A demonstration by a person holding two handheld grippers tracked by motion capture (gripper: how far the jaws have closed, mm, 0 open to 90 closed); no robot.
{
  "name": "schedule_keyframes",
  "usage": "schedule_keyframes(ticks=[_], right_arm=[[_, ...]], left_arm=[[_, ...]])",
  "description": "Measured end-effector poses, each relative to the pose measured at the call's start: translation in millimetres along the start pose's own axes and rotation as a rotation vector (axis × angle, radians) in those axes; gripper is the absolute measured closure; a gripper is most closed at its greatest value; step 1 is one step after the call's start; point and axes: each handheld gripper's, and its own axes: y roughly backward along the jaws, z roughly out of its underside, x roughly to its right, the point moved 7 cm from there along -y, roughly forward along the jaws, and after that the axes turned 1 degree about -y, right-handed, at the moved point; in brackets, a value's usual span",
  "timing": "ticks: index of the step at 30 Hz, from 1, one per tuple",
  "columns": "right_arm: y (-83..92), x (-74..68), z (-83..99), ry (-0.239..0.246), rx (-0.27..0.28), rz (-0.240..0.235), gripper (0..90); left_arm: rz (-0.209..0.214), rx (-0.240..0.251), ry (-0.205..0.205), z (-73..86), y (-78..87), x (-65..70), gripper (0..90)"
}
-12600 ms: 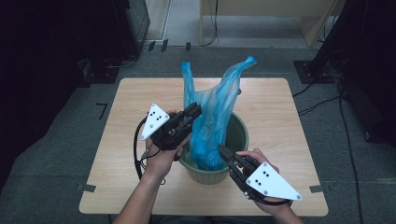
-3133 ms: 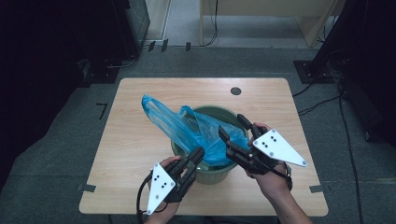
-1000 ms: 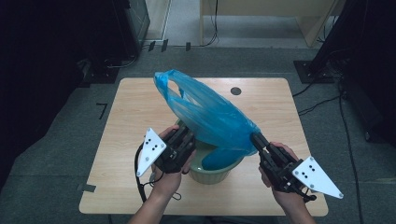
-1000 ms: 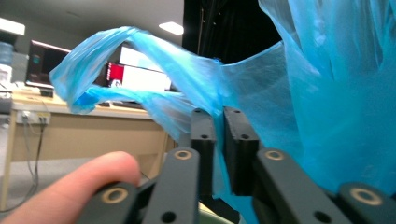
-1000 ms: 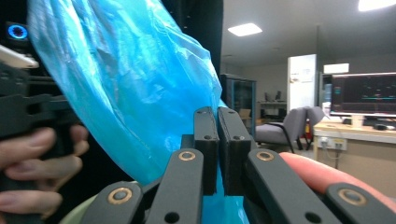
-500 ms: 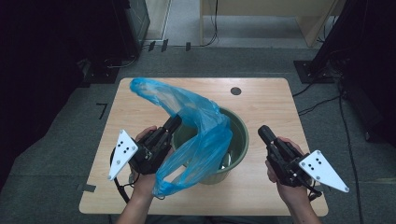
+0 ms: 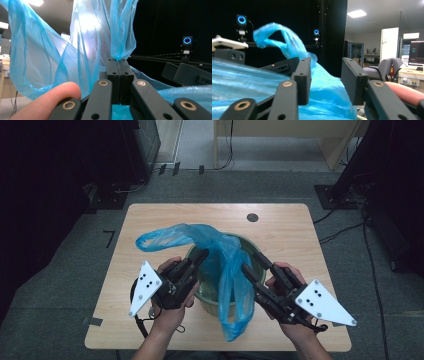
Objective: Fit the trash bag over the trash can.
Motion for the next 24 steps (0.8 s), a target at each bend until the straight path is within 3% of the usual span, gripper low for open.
schedule_keyframes(ticks=[6, 9, 16, 19, 22, 24], right_arm=[[-10.2, -5.2, 14.5, -0.009, -0.066, 0.022, 49.7], [-12.5, -8.8, 20.0, -0.031, -0.085, -0.001, 45.9], [-16.7, -16.9, 27.6, -0.032, -0.113, -0.015, 36.8], [-20.5, -16.7, 32.4, -0.01, -0.134, 0.01, 32.2], [-23.6, -12.7, 38.8, -0.025, -0.159, 0.032, 31.0], [-24.9, -10.8, 44.0, -0.036, -0.18, 0.031, 36.3]], left_arm=[[0.008, 0.007, -0.009, -0.5, -1.3, 5.5, 89.3], [0.005, 0.011, -0.011, -0.9, -1.2, 5.6, 89.2], [0.014, 0.011, -0.013, 1.0, -1.8, 10.3, 89.3], [0.028, 0.009, -0.016, 1.1, -2.2, 13.9, 89.2], [0.041, 0.012, -0.021, -0.2, -2.1, 15.7, 89.2], [0.044, 0.016, -0.017, -1.2, -1.7, 16.1, 89.2]])
